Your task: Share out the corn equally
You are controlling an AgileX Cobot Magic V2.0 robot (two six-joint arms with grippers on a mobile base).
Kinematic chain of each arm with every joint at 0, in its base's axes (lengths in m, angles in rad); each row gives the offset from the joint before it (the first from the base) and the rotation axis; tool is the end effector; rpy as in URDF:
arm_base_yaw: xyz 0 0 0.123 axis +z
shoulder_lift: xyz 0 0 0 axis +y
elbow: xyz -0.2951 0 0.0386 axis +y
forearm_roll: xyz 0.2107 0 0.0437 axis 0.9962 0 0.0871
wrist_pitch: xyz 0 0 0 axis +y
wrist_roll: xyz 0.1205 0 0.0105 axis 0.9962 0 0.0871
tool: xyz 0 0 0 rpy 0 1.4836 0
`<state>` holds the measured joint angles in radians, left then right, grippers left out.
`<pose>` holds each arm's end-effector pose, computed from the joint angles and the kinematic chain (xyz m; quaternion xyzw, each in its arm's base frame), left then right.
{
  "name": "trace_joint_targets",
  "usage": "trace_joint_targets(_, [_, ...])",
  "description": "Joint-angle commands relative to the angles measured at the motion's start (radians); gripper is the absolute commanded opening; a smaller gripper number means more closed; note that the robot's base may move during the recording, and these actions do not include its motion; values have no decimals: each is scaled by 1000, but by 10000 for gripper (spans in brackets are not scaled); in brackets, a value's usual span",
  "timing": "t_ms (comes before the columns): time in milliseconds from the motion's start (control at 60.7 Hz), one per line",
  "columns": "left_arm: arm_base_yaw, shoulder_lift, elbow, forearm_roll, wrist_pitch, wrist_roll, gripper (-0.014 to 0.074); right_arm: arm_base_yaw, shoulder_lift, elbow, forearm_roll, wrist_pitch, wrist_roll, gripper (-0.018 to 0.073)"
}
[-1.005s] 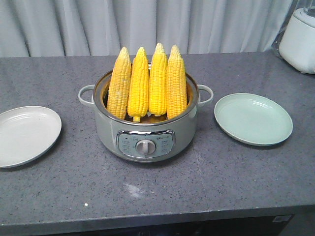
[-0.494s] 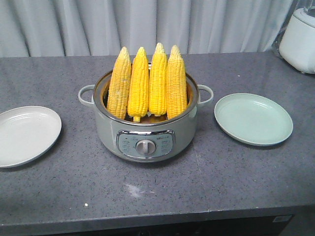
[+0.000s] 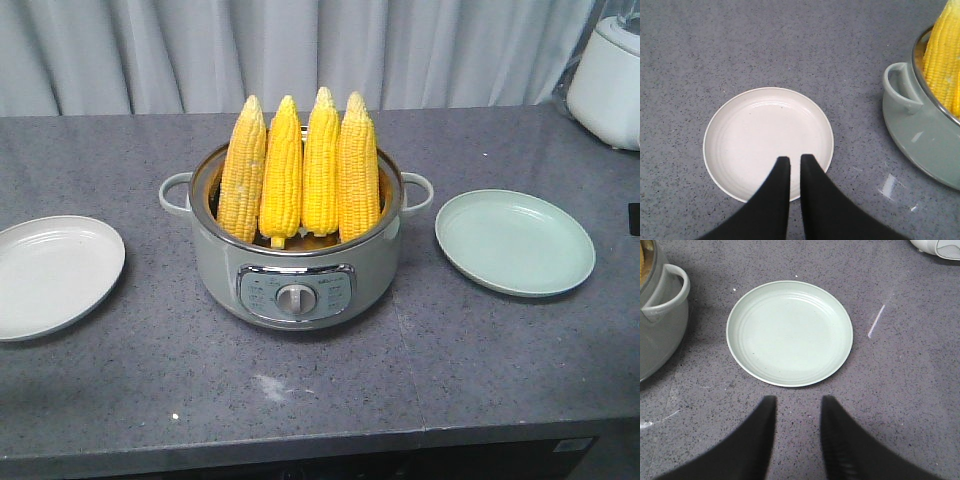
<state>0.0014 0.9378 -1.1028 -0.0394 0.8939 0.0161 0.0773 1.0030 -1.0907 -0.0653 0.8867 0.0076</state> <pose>0.1541 -0.0035 0.3891 0.0024 0.8939 -0.0153 0.4481 0.1714 0.0071 0.3757 -0.0399 0.9079 -0.0139 0.4172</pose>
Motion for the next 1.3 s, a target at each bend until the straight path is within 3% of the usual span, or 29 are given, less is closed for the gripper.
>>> trace_joint_targets(0, [-1, -6, -34, 0, -57, -9, 176, -7, -8, -33, -12, -52, -8, 397])
trace_joint_targets(181, [-1, -6, -34, 4, -61, -9, 449, -7, -8, -33, -7, -53, -8, 610])
trace_joint_targets(346, [-1, -6, -34, 4, -61, -9, 595, -7, -4, -33, 65, -62, -59, 650])
trace_joint_targets(511, [-1, -6, -34, 4, -61, -9, 598, -7, 86, -101, 280, -66, -249, 643])
trace_joint_targets(741, [-1, -6, -34, 4, -60, -10, 587, 8, 364, -364, 556, -8, -500, 632])
trace_joint_targets(989, [-1, -6, -34, 4, -59, -10, 587, 127, 677, -702, 541, 56, -556, 625])
trace_joint_targets(1285, [-1, -6, -34, 4, -59, -10, 587, 170, 913, -954, 542, 110, -537, 612])
